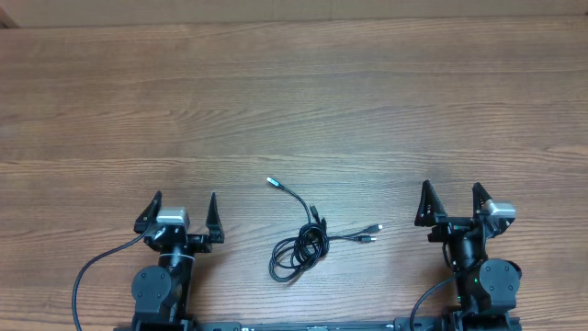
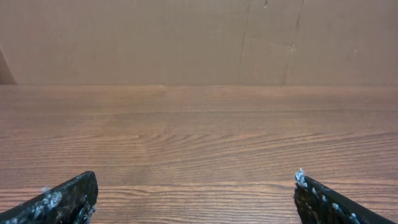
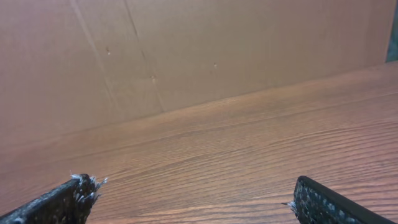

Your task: Untangle cables

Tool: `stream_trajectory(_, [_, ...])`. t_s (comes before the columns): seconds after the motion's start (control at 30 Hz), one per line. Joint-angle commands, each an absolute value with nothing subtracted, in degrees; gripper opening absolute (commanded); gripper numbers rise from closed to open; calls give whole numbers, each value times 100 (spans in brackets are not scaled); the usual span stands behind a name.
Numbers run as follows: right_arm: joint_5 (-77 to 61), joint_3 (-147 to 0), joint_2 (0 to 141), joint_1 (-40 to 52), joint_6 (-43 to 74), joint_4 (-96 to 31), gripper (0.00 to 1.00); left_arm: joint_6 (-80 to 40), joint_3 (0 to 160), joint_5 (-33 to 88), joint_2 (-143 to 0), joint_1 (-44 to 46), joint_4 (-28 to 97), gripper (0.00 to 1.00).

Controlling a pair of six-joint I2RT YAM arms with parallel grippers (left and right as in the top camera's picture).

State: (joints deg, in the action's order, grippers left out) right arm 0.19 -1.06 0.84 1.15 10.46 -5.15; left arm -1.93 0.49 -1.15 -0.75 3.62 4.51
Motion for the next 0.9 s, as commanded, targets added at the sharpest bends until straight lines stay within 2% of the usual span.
stream_trajectory(0.0, [-5,-47,23,89,1017,-484,100,-211,30,-152,-27,305,443,100])
stream_trajectory(0.87, [-5,-47,23,89,1017,-484,100,-272,30,-150,-27,305,443,100])
